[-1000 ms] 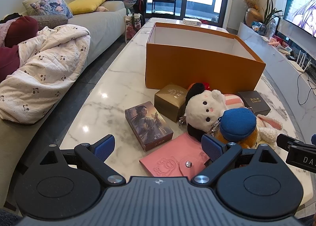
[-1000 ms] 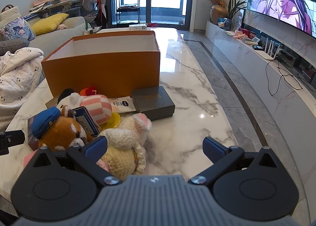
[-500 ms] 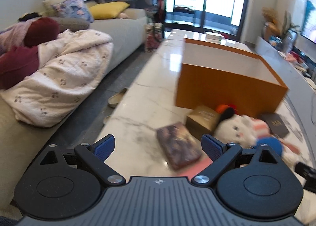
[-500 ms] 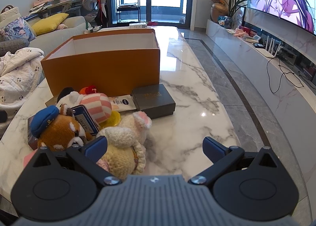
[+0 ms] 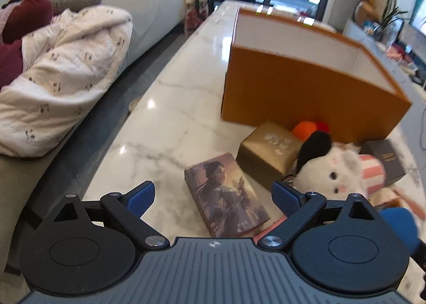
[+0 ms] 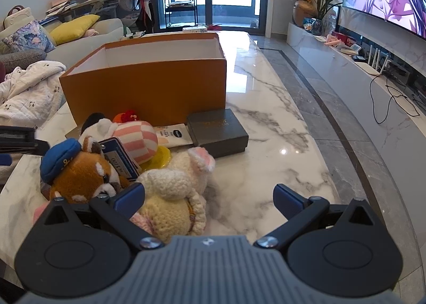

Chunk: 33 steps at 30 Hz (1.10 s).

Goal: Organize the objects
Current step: 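Move the left tool toward the painted card box while the right tool approaches the cream bunny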

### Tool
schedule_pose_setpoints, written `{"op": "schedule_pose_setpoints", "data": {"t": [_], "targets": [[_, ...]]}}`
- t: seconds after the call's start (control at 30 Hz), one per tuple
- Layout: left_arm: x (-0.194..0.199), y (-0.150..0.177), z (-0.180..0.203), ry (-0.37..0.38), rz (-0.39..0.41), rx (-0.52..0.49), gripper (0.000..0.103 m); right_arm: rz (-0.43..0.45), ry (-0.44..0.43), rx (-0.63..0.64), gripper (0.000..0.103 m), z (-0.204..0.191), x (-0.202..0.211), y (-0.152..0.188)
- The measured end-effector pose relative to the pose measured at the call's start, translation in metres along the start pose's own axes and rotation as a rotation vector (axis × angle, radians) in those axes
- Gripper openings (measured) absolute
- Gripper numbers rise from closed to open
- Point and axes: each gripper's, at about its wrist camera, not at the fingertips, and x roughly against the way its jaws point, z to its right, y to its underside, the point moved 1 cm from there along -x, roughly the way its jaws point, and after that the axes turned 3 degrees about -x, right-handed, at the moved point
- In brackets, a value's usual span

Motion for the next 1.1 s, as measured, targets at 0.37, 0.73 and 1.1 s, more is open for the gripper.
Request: {"op": "schedule_pose_setpoints", "data": {"t": [0.37,0.73,1.1], "targets": [[-0.040,0.003,-0.008,0.057,-0.148,0.114,0.103,-0.014,-0.048,0.016,0.102,-0.004,-0.008,-0.003],[-0.045,0.006,0.001,-0.037,-0.146,0.035,0.103,-0.070,-0.062,-0.011,0.102,0.001,-0.023,-0.001],[-0.052,0.005,0.000,-0.051,-0.153,-0.010,0.103,-0.104,-0.034,0.029,0.102,0.008,-0.036,0.003]]}}
